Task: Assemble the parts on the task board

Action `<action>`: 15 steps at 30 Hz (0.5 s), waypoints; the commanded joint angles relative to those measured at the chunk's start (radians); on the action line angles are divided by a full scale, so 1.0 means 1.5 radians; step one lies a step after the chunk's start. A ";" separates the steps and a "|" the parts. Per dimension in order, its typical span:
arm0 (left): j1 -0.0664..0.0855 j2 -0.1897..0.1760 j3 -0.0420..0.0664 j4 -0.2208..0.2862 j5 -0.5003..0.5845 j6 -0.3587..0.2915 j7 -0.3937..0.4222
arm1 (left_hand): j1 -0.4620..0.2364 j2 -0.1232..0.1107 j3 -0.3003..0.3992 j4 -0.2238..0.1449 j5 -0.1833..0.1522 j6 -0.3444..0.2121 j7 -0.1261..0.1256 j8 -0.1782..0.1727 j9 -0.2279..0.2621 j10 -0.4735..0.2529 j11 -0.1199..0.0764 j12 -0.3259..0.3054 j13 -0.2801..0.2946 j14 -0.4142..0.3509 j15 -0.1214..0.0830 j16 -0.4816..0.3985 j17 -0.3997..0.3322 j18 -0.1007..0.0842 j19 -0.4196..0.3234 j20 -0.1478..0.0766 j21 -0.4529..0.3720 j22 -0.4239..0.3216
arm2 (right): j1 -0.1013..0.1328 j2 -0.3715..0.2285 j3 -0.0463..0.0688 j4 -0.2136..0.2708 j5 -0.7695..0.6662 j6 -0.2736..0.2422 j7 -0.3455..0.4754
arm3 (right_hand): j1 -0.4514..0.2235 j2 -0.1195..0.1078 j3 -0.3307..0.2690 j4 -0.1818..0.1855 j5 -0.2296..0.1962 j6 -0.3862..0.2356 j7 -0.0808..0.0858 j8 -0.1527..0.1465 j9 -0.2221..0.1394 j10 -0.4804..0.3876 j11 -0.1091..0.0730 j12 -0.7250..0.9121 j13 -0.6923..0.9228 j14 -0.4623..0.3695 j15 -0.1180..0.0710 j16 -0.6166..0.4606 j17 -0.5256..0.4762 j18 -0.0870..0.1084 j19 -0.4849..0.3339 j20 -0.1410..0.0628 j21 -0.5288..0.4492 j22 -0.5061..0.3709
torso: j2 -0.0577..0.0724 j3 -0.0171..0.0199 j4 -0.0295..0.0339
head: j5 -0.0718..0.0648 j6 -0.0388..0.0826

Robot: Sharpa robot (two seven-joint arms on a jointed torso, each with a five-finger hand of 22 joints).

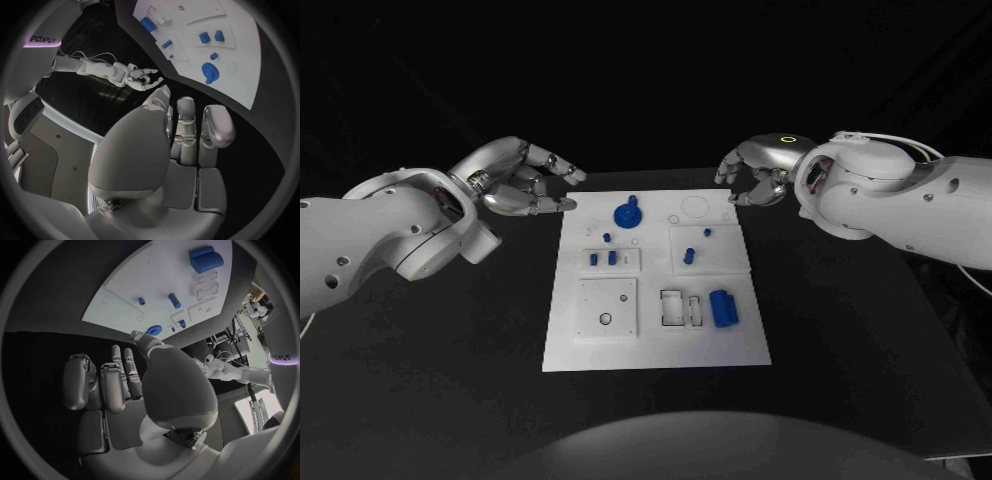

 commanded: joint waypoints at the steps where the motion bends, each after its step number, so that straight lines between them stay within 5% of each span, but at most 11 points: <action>1: -0.006 0.002 0.001 0.012 0.095 0.010 0.063 | 0.007 0.001 -0.003 0.000 0.002 0.001 0.005 -0.004 -0.001 -0.004 0.000 0.003 -0.001 0.004 0.001 0.006 0.000 -0.004 0.006 0.002 0.006 0.105 | -0.011 0.008 0.000 -0.013 -0.056 0.019 -0.016 | -0.011 -0.002 -0.008 0.002 -0.002 0.003 0.004 -0.006 0.002 -0.002 0.002 0.004 0.002 0.004 -0.005 0.003 0.056 -0.004 -0.001 0.001 0.003 0.120 | -0.003 -0.0025 0.0006 | -0.004 0.000; 8: -0.014 -0.001 0.001 0.021 0.122 0.023 0.083 | 0.011 0.004 -0.004 0.000 0.007 0.004 0.006 -0.004 -0.001 -0.004 -0.001 0.006 -0.003 0.003 0.001 0.007 -0.002 -0.003 0.006 0.002 0.006 0.105 | -0.041 0.024 0.000 -0.030 -0.028 0.020 0.006 | -0.045 0.004 -0.033 0.018 -0.030 0.020 0.015 -0.012 0.015 0.020 0.000 0.037 0.018 0.008 -0.006 0.012 0.061 -0.007 0.007 0.000 0.015 0.124 | -0.004 0.0001 -0.0007 | 0.004 0.000; 15: -0.019 -0.002 0.001 0.022 0.140 0.036 0.089 | 0.023 0.005 -0.005 -0.001 0.014 0.004 0.008 -0.005 -0.002 -0.009 -0.001 0.009 -0.008 0.000 0.001 0.007 -0.008 -0.003 0.005 0.002 0.005 0.104 | -0.060 0.029 0.000 -0.027 -0.016 0.015 0.020 | -0.038 0.007 -0.031 0.008 0.025 0.022 0.022 -0.022 0.026 0.017 0.000 0.052 0.027 0.012 -0.007 0.020 0.067 -0.008 0.013 -0.001 0.023 0.126 | -0.004 -0.0005 -0.0004 | 0.014 0.000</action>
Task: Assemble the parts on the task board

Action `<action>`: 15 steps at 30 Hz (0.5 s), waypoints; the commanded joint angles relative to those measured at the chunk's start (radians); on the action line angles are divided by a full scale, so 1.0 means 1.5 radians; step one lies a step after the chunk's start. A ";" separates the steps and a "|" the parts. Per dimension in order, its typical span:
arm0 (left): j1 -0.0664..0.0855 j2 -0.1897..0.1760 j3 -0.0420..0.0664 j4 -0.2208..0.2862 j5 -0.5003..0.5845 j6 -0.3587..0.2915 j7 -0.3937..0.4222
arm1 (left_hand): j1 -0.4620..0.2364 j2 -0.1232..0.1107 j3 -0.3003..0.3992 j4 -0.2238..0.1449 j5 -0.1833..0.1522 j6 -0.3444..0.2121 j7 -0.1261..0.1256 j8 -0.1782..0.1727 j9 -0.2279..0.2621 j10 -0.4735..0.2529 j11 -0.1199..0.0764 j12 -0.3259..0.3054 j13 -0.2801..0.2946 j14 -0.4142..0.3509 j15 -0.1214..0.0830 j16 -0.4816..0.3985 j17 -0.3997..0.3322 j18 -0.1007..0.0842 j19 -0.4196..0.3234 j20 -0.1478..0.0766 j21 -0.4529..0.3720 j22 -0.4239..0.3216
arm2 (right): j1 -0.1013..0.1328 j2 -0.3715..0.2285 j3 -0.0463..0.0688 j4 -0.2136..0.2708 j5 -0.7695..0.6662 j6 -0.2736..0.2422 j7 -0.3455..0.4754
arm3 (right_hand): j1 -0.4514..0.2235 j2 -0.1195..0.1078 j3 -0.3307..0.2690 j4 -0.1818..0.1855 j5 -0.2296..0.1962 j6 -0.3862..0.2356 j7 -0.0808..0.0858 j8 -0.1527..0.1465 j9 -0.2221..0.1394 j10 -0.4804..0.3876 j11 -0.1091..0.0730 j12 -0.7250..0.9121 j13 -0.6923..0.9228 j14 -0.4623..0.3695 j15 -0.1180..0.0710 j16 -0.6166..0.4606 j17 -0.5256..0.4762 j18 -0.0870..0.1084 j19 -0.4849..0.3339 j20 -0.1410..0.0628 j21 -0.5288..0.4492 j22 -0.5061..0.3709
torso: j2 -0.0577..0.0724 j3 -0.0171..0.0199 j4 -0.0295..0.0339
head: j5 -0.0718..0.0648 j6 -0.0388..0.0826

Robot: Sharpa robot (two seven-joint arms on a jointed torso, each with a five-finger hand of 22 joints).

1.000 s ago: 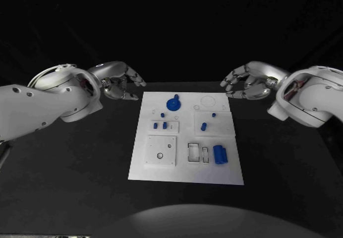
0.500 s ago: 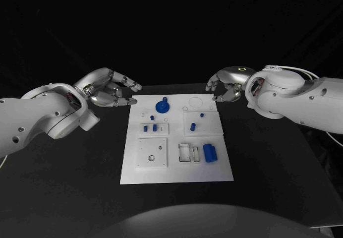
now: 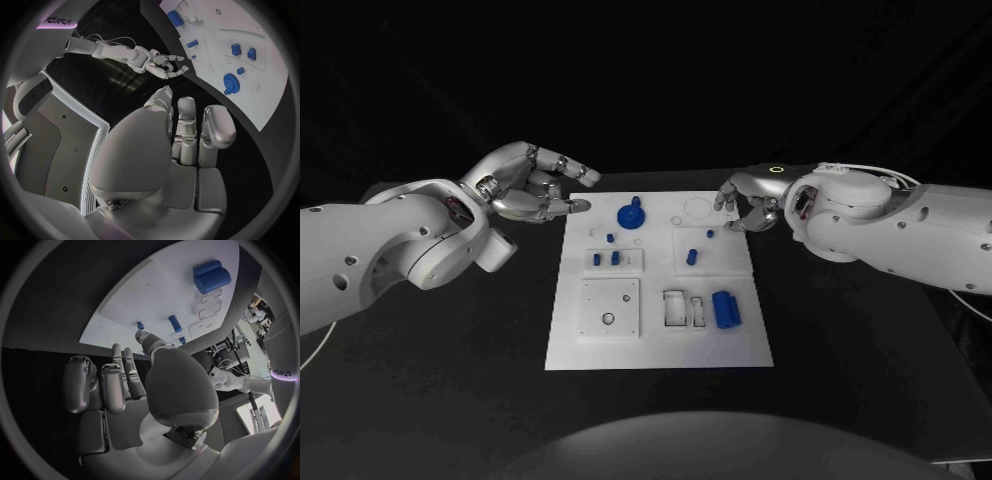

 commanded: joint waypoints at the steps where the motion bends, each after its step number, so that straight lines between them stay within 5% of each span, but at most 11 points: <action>1: -0.002 0.002 0.000 0.002 0.035 0.022 0.026 | 0.006 0.001 -0.005 -0.001 0.003 -0.001 0.003 -0.003 -0.001 -0.004 -0.001 0.002 -0.001 0.000 0.001 0.002 -0.001 -0.003 0.003 0.000 0.001 0.104 | -0.006 0.001 0.000 0.002 0.005 0.004 0.016 | 0.002 0.000 0.001 -0.005 0.012 0.001 0.002 -0.004 0.003 -0.001 0.000 0.006 0.001 0.014 -0.004 0.003 0.066 -0.008 0.003 0.001 0.001 0.126 | -0.001 -0.0003 0.0004 | 0.004 0.000; 5: -0.005 0.005 0.000 -0.001 0.037 0.024 0.020 | 0.010 0.003 -0.005 0.000 0.008 -0.002 0.004 -0.004 -0.002 -0.003 -0.001 0.006 -0.003 0.004 0.001 0.009 0.005 -0.004 0.005 0.000 0.007 0.106 | -0.013 0.002 0.000 0.003 0.010 0.000 0.011 | 0.004 -0.001 0.003 -0.009 0.028 0.002 0.004 -0.008 0.007 -0.010 0.003 0.007 0.003 0.010 -0.003 -0.001 0.059 -0.006 -0.002 0.002 -0.006 0.123 | -0.001 -0.0012 0.0007 | 0.009 0.000; 15: -0.014 0.012 0.000 -0.009 0.036 0.035 0.013 | 0.008 0.004 -0.009 0.001 0.013 -0.002 0.006 -0.005 -0.003 0.000 -0.002 0.011 -0.006 0.011 0.000 0.019 0.013 -0.005 0.008 -0.001 0.014 0.107 | -0.027 0.007 0.000 0.004 0.028 -0.007 0.007 | -0.001 0.000 0.000 -0.010 0.012 -0.002 0.007 -0.015 0.011 -0.012 0.007 0.014 0.008 0.004 0.001 -0.006 0.049 -0.005 -0.006 0.004 -0.011 0.121 | 0.000 -0.0017 0.0006 | 0.005 0.000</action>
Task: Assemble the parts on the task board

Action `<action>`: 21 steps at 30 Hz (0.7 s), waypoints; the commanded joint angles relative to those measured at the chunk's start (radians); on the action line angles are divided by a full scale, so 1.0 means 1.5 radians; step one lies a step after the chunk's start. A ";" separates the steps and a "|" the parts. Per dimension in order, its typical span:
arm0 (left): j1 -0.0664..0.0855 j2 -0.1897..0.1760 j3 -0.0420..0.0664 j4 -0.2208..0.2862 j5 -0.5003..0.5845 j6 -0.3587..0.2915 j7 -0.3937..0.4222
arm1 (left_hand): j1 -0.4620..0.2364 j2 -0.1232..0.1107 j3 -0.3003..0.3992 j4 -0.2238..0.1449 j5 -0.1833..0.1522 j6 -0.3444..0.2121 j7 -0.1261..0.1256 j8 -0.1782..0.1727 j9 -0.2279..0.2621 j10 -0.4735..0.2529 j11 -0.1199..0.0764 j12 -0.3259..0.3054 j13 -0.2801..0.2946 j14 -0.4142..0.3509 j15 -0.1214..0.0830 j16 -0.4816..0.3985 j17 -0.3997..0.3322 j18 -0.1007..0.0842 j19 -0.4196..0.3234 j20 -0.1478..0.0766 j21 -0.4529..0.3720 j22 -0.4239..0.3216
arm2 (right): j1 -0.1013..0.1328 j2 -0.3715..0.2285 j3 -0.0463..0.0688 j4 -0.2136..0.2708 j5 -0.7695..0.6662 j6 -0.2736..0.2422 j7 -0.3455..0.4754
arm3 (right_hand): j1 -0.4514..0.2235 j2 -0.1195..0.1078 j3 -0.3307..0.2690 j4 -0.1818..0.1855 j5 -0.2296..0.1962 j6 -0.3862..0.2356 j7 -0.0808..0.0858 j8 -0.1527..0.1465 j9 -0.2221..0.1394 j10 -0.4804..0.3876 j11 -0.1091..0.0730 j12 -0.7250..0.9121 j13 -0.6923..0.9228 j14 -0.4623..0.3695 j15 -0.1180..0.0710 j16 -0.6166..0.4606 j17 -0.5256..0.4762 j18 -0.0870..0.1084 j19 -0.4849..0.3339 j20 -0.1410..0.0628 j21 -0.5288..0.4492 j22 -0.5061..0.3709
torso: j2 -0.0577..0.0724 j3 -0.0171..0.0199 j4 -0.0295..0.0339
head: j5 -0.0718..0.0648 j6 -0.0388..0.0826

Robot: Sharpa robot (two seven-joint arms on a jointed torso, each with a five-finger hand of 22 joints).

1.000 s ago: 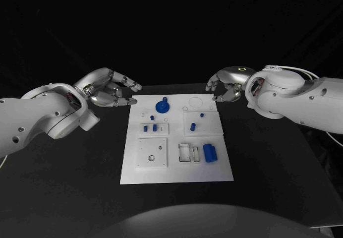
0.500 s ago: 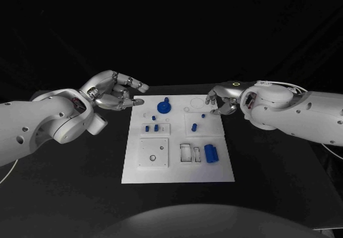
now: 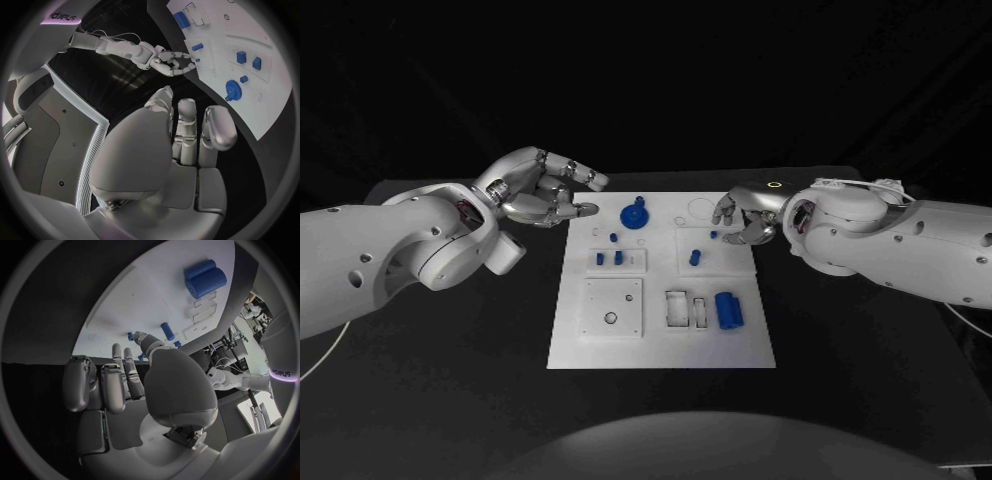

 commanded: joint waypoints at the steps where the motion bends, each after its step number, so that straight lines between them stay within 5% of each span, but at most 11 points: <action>1: -0.004 0.002 0.000 -0.001 0.010 0.019 0.005 | 0.003 0.001 -0.003 -0.001 0.004 0.000 0.004 -0.003 -0.001 0.000 -0.002 0.005 -0.001 0.005 -0.001 0.002 -0.001 -0.005 0.003 -0.001 0.002 0.107 | -0.003 0.002 0.000 0.001 0.011 -0.006 0.001 | 0.000 0.000 0.000 -0.003 0.000 0.001 0.006 -0.006 0.002 -0.002 0.002 0.004 0.002 0.004 0.001 -0.004 0.048 -0.005 -0.004 0.002 -0.003 0.122 | 0.001 -0.0005 0.0002 | -0.002 0.000; 9: -0.012 0.002 0.000 -0.006 0.001 0.029 -0.001 | 0.007 -0.001 -0.006 -0.002 0.005 0.001 0.004 -0.002 -0.001 0.001 -0.004 0.007 -0.004 0.002 -0.002 0.000 -0.006 -0.004 0.002 -0.001 -0.001 0.106 | -0.010 0.010 0.000 -0.003 0.015 -0.009 0.001 | 0.013 0.001 0.020 -0.022 0.067 -0.003 0.006 -0.018 0.012 -0.016 0.005 0.012 0.006 -0.001 0.003 -0.006 0.040 -0.003 -0.009 0.005 -0.010 0.119 | 0.000 -0.0005 0.0008 | -0.001 0.000; 21: -0.019 -0.001 0.000 -0.009 -0.017 0.032 -0.007 | 0.016 0.001 -0.005 -0.003 0.007 0.001 0.003 -0.004 -0.002 0.005 -0.005 0.011 -0.007 -0.003 -0.003 -0.003 -0.015 -0.003 0.000 -0.002 -0.004 0.105 | -0.015 0.023 0.000 -0.014 0.012 -0.009 -0.005 | 0.015 0.005 0.028 -0.025 0.077 -0.001 0.005 -0.019 0.016 -0.018 0.007 0.014 0.006 -0.007 0.004 -0.012 0.030 -0.001 -0.016 0.005 -0.019 0.116 | 0.000 -0.0008 0.0008 | 0.013 0.000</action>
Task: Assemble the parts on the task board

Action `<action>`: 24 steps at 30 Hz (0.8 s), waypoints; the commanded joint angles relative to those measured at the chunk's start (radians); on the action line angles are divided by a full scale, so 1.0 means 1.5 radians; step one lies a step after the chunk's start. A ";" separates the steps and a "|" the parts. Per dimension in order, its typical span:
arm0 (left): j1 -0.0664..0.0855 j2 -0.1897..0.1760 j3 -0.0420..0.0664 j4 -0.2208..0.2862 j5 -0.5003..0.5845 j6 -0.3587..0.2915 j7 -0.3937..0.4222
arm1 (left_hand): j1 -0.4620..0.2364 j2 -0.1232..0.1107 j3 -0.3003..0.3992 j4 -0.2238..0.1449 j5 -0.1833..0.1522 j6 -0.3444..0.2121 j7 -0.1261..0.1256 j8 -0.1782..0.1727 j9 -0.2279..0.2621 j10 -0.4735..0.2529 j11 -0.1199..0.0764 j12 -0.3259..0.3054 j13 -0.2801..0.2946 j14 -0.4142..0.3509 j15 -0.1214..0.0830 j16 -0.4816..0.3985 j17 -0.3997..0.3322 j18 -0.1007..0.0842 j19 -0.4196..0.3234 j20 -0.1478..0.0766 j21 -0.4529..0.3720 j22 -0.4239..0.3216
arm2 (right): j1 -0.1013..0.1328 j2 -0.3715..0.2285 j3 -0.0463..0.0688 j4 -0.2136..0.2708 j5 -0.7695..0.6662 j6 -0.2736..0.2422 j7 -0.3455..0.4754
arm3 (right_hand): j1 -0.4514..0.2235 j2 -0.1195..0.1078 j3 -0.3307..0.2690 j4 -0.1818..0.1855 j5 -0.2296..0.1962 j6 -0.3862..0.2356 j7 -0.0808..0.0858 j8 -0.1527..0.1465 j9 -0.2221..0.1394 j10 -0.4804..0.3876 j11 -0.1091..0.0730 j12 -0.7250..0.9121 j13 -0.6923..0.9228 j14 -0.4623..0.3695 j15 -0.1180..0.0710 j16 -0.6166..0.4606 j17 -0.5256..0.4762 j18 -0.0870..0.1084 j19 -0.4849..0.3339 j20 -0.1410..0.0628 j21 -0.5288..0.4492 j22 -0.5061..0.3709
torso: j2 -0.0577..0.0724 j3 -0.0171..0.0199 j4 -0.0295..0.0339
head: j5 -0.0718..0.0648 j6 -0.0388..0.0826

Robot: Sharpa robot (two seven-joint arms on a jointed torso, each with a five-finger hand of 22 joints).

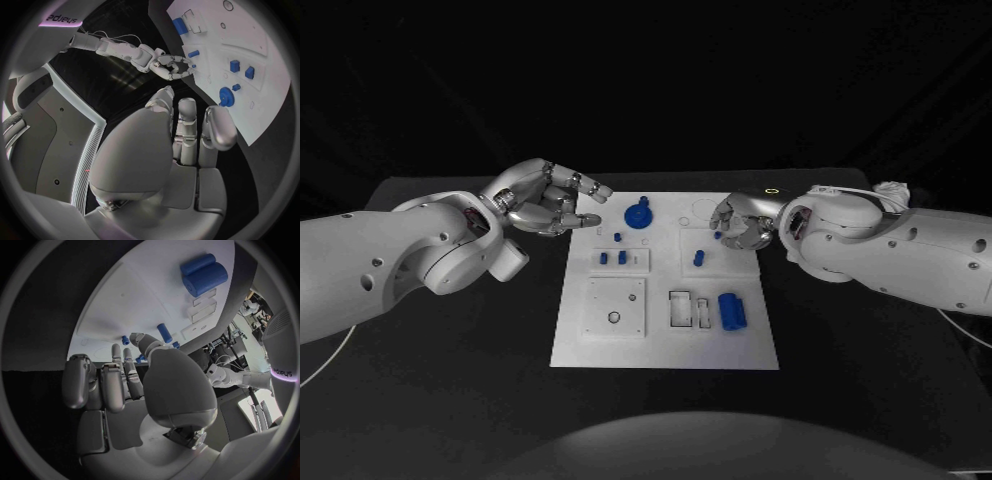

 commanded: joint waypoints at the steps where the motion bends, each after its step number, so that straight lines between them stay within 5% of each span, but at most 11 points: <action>1: -0.001 0.000 0.000 0.000 -0.014 0.012 -0.002 | 0.008 0.000 -0.003 -0.001 0.003 0.000 0.003 -0.004 -0.001 0.002 -0.002 0.004 -0.001 -0.003 -0.003 -0.003 -0.001 -0.003 0.000 -0.002 -0.004 0.105 | -0.002 0.004 0.000 -0.003 -0.004 -0.002 -0.004 | 0.004 0.005 0.005 -0.002 0.006 -0.001 0.000 -0.003 0.002 -0.004 0.000 0.005 0.001 -0.005 0.002 -0.004 0.029 -0.001 -0.006 0.001 -0.004 0.116 | 0.000 0.0003 -0.0004 | 0.003 0.000; 24: -0.001 -0.005 0.000 0.002 -0.042 0.014 -0.018 | 0.025 0.004 0.000 0.000 -0.004 0.001 -0.001 -0.005 -0.001 0.021 -0.005 0.013 -0.012 -0.002 -0.005 0.001 -0.008 -0.004 0.002 -0.004 0.003 0.107 | -0.012 0.027 0.000 -0.031 -0.023 -0.005 -0.008 | 0.005 0.018 0.018 -0.024 0.028 0.053 0.002 0.042 0.069 0.023 -0.008 0.037 0.011 -0.011 -0.004 -0.009 0.013 0.000 -0.010 -0.003 -0.009 0.115 | -0.001 0.0000 -0.0011 | 0.006 0.000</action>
